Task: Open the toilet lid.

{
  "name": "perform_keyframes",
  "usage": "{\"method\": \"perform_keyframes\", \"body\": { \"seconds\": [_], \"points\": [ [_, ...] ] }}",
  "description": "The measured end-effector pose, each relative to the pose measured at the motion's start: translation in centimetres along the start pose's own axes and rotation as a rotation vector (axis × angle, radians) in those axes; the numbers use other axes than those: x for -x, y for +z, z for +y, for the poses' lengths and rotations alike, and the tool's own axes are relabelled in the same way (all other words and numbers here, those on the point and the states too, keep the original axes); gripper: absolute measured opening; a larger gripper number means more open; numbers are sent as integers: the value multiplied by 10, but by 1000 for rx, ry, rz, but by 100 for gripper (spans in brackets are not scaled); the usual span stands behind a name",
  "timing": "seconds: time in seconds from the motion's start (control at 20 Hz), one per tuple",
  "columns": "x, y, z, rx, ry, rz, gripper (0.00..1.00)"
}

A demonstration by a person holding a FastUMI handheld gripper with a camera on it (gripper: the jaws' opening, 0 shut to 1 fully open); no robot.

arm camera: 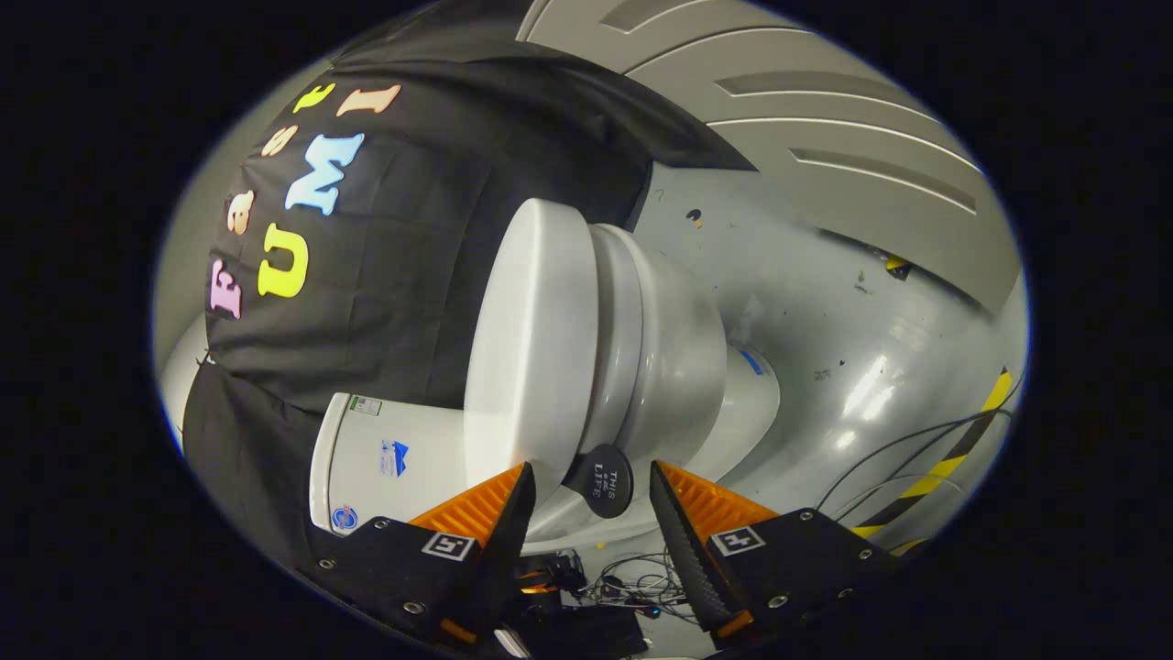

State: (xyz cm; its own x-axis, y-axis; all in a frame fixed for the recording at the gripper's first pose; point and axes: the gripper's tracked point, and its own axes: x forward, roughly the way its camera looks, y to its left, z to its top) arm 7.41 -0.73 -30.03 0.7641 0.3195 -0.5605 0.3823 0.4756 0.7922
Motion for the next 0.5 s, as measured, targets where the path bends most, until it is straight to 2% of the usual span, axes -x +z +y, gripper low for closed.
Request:
{"method": "perform_keyframes", "body": {
  "seconds": [0.05,0.1,0.15,0.3,0.5],
  "points": [
    [0,0,-4,-22,2,3,76],
    [-3,-2,-5,-39,4,10,67],
    [-4,-4,-6,-53,8,22,63],
    [-7,-1,-5,-94,23,25,35],
    [-9,2,-7,-118,31,6,18]
  ]
}}
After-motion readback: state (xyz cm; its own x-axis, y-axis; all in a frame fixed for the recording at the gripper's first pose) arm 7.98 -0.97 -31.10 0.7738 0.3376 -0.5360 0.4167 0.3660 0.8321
